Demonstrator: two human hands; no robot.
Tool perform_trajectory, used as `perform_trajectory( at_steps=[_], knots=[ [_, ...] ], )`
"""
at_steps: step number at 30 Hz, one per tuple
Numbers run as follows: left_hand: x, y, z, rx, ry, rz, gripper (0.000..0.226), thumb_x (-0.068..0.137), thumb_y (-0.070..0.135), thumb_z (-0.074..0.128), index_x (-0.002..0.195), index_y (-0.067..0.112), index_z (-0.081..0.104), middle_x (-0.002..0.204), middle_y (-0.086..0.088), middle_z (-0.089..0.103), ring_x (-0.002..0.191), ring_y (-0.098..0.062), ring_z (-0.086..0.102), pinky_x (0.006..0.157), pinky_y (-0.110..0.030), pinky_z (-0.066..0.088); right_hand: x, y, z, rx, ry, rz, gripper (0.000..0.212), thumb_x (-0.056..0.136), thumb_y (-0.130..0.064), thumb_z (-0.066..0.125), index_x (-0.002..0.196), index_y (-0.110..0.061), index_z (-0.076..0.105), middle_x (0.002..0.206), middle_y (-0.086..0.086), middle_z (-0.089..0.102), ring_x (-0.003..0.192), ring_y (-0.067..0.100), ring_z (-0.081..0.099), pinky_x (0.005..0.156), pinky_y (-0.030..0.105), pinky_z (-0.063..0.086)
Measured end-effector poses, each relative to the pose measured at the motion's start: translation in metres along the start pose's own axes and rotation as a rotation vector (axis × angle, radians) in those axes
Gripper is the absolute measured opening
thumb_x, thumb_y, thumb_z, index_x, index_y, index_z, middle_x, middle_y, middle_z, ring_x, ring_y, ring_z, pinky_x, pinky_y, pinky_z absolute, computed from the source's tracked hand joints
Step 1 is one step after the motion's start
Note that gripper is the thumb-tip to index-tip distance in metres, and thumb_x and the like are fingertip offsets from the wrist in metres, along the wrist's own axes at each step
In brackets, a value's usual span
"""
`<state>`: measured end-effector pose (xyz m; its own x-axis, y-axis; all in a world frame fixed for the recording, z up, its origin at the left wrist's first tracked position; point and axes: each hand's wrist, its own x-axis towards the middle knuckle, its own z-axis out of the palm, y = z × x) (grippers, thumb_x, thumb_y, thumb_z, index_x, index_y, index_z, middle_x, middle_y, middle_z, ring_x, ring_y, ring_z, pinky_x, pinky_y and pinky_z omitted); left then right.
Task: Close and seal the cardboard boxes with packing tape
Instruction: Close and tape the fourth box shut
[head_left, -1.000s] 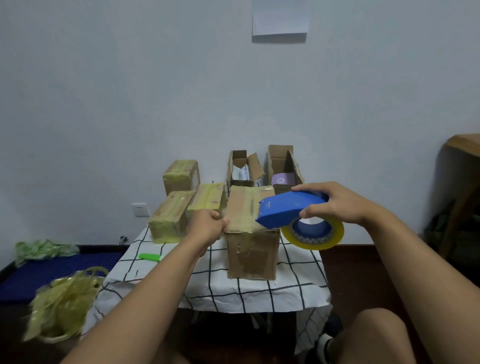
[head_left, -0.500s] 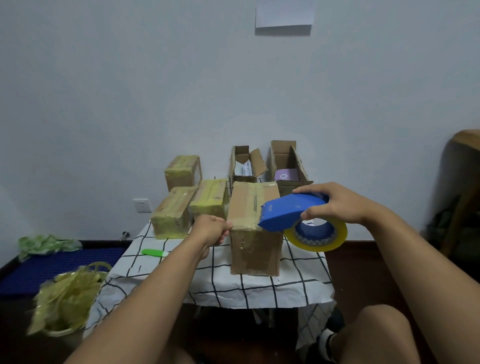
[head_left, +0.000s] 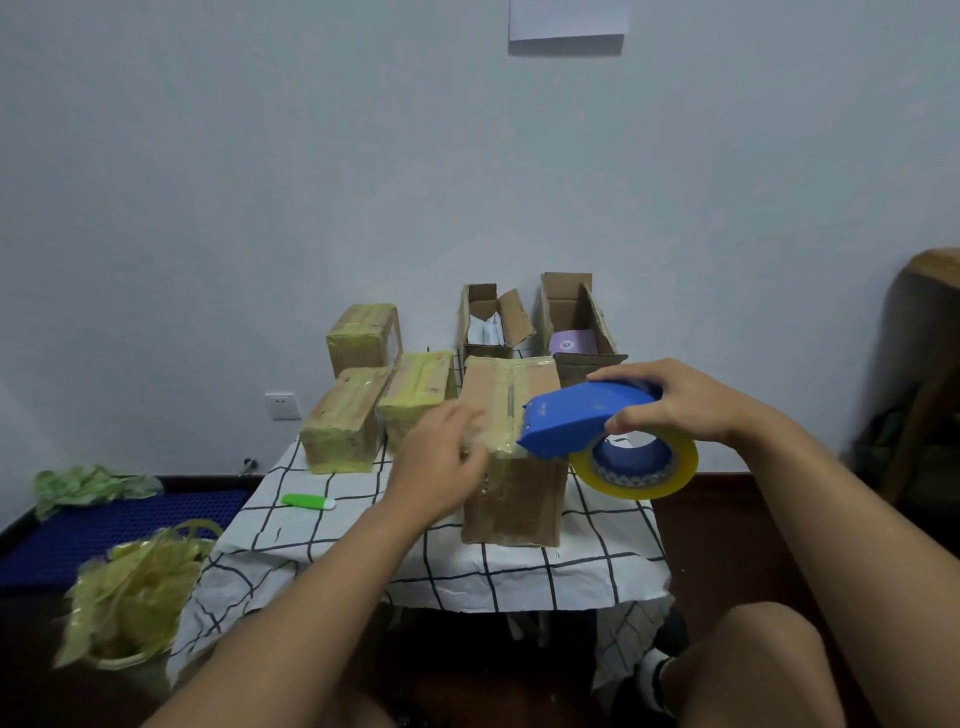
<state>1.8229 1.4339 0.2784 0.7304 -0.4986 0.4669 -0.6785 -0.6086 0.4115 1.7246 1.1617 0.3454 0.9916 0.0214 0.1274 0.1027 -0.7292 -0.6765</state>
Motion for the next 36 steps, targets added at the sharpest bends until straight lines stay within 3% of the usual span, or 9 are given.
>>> perform_trajectory(
  at_steps=[4, 8, 13, 16, 21, 23, 26, 30, 36],
  knots=[
    [-0.006, 0.000, 0.013, 0.245, -0.185, 0.213, 0.061, 0.091, 0.046, 0.059, 0.146, 0.026, 0.040, 0.138, 0.009, 0.053, 0.121, -0.014, 0.051, 0.102, -0.033, 0.042, -0.001, 0.001, 0.000, 0.008, 0.002, 0.005, 0.057, 0.069, -0.046, 0.069, 0.125, -0.041, 0.058, 0.111, -0.015, 0.060, 0.097, 0.009, 0.062, 0.078, 0.017, 0.044],
    [-0.002, -0.005, 0.023, 0.302, -0.062, 0.351, 0.041, 0.088, 0.028, 0.069, 0.127, 0.016, 0.061, 0.122, -0.001, 0.064, 0.108, -0.023, 0.062, 0.089, -0.036, 0.049, -0.001, 0.001, 0.002, 0.020, -0.003, -0.001, 0.058, 0.068, -0.046, 0.069, 0.125, -0.041, 0.058, 0.109, -0.016, 0.059, 0.095, 0.010, 0.062, 0.076, 0.016, 0.044],
    [0.000, 0.000, 0.033, 0.252, -0.103, 0.254, 0.048, 0.096, 0.039, 0.054, 0.142, 0.027, 0.042, 0.133, 0.009, 0.057, 0.115, -0.015, 0.055, 0.083, -0.034, 0.052, -0.001, 0.006, 0.002, 0.038, 0.007, 0.005, 0.059, 0.068, -0.046, 0.070, 0.127, -0.040, 0.059, 0.109, -0.017, 0.060, 0.094, 0.007, 0.062, 0.076, 0.015, 0.044],
    [0.002, 0.001, 0.036, 0.281, -0.082, 0.266, 0.040, 0.095, 0.037, 0.055, 0.134, 0.027, 0.054, 0.128, 0.009, 0.059, 0.110, -0.017, 0.057, 0.077, -0.035, 0.054, 0.000, 0.007, 0.005, 0.054, 0.017, -0.003, 0.061, 0.068, -0.045, 0.071, 0.128, -0.039, 0.060, 0.109, -0.017, 0.060, 0.094, 0.006, 0.062, 0.077, 0.016, 0.044],
    [-0.001, -0.001, 0.039, 0.268, -0.006, 0.295, 0.030, 0.085, 0.024, 0.074, 0.115, 0.021, 0.069, 0.107, 0.001, 0.068, 0.087, -0.025, 0.066, 0.053, -0.035, 0.055, -0.019, 0.025, -0.013, 0.050, 0.039, 0.027, 0.056, 0.068, -0.045, 0.071, 0.123, -0.044, 0.060, 0.113, -0.017, 0.062, 0.098, 0.004, 0.061, 0.077, 0.013, 0.042],
    [0.000, 0.005, 0.039, 0.301, -0.018, 0.276, 0.029, 0.086, 0.024, 0.073, 0.115, 0.021, 0.069, 0.110, 0.001, 0.067, 0.089, -0.026, 0.065, 0.054, -0.035, 0.055, -0.036, 0.038, -0.028, 0.030, 0.066, 0.062, 0.051, 0.068, -0.045, 0.070, 0.118, -0.047, 0.059, 0.112, -0.018, 0.063, 0.098, 0.004, 0.061, 0.076, 0.013, 0.042],
    [0.001, 0.018, 0.036, 0.382, -0.085, 0.217, 0.031, 0.094, 0.024, 0.059, 0.126, 0.025, 0.058, 0.131, 0.004, 0.057, 0.107, -0.026, 0.058, 0.066, -0.035, 0.053, -0.048, 0.047, -0.034, 0.015, 0.050, 0.083, 0.057, 0.066, -0.045, 0.070, 0.123, -0.045, 0.058, 0.114, -0.019, 0.062, 0.095, 0.002, 0.061, 0.072, 0.012, 0.043],
    [0.002, 0.029, 0.028, 0.523, -0.265, 0.194, 0.080, 0.091, 0.012, 0.054, 0.151, 0.048, 0.015, 0.144, 0.005, 0.039, 0.123, -0.023, 0.043, 0.079, -0.035, 0.049, -0.045, 0.049, -0.033, 0.011, 0.039, 0.068, 0.060, 0.065, -0.045, 0.072, 0.123, -0.046, 0.058, 0.118, -0.016, 0.061, 0.101, 0.007, 0.061, 0.076, 0.017, 0.046],
    [0.003, 0.036, 0.027, 0.576, -0.305, 0.172, 0.075, 0.094, 0.015, 0.051, 0.150, 0.050, 0.015, 0.154, 0.003, 0.028, 0.129, -0.025, 0.037, 0.083, -0.036, 0.049, -0.037, 0.044, -0.034, -0.105, -0.075, 0.060, 0.058, 0.065, -0.048, 0.070, 0.121, -0.051, 0.055, 0.120, -0.017, 0.059, 0.105, 0.008, 0.059, 0.082, 0.020, 0.047]
  ],
)
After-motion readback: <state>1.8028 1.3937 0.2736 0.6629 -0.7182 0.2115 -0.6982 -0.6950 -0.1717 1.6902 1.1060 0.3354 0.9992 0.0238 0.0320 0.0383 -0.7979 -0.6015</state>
